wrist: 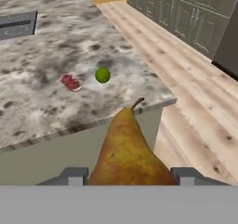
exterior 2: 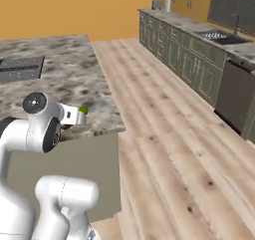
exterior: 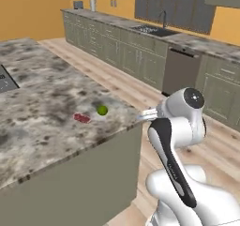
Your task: Open the fridge, remove the pear, lime, and steak, and place them on any counter.
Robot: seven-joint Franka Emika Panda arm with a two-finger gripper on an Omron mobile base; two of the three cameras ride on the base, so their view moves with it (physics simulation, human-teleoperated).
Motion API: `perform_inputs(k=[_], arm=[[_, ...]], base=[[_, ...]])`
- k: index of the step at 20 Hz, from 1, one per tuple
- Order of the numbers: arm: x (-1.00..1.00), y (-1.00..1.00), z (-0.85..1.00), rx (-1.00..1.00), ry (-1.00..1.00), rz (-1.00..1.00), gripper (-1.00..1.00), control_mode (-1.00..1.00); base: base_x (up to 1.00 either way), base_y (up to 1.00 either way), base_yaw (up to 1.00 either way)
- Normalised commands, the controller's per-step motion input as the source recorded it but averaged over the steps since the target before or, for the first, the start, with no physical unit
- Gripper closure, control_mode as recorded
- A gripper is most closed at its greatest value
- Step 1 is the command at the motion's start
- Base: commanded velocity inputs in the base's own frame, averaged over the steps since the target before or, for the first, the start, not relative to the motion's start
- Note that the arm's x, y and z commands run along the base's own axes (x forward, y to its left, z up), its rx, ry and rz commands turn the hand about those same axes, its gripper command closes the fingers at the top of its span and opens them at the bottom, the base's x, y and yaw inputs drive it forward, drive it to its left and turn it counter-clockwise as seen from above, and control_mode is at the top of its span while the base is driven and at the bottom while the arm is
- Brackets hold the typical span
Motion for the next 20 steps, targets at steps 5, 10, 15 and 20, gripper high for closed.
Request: perform_inputs(k=[5, 10, 15, 20], arm=[[0.0, 0.0, 0.0, 0.0, 0.0, 0.0, 1.0, 1.0], [0.0, 0.0, 0.0, 0.0, 0.0, 0.0, 1.0, 1.0], [0.18, 0.22, -0.09, -0.08, 0.09, 0.06, 1.0, -1.0], [0.99, 0.68, -0.8, -0.29, 0.27, 0.0, 1.0, -1.0]], base=[[0.29, 0.69, 0.57], [0.73, 0.25, 0.51], [0.55, 0.14, 0.18], [0.0, 0.0, 0.0]])
